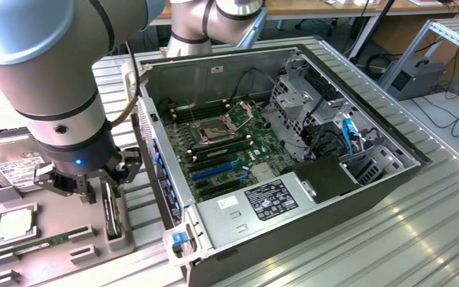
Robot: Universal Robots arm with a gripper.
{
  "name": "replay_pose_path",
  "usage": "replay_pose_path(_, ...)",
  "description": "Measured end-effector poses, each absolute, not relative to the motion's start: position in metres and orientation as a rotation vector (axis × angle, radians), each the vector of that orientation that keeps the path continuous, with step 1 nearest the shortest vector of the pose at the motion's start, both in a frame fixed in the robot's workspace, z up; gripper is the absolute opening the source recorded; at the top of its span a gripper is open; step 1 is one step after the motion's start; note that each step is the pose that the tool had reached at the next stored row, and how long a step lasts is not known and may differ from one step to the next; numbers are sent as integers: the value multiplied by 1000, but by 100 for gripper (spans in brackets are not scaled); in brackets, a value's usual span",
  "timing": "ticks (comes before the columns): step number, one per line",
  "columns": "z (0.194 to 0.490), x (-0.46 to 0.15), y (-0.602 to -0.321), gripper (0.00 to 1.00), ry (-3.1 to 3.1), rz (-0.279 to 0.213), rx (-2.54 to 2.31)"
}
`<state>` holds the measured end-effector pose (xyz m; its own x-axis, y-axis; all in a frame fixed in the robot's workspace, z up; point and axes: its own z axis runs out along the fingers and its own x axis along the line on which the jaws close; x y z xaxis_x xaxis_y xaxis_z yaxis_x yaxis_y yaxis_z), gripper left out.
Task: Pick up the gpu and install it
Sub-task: 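Pick up the gpu and move the gpu toward the slot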
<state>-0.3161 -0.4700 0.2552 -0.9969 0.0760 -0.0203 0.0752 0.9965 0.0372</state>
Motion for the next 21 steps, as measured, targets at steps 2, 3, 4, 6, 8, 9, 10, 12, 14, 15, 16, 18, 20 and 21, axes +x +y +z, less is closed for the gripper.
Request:
replay_pose_path(2, 254, -316, -470, 44, 3117, 55, 118)
replay_pose_path(3, 252, -316, -470, 44, 3117, 53, 118)
replay_pose_path(4, 250, -316, -470, 44, 3117, 52, 118)
replay_pose_path(6, 246, -316, -470, 44, 3117, 51, 118)
replay_pose_path(8, 243, -316, -470, 44, 3117, 51, 118)
replay_pose_path(9, 242, -316, -470, 44, 3117, 52, 118)
replay_pose_path(10, 241, -316, -470, 44, 3117, 51, 118)
replay_pose_path(12, 241, -316, -470, 44, 3117, 51, 118)
replay_pose_path(14, 240, -316, -470, 44, 3117, 51, 118)
replay_pose_path(15, 240, -315, -470, 44, 3117, 52, 118)
replay_pose_path(16, 240, -315, -470, 44, 3117, 51, 118)
replay_pose_path(18, 240, -315, -470, 44, 3117, 51, 118)
replay_pose_path(20, 239, -315, -470, 44, 3117, 52, 118)
replay_pose_path(21, 239, -315, -469, 44, 3117, 52, 118)
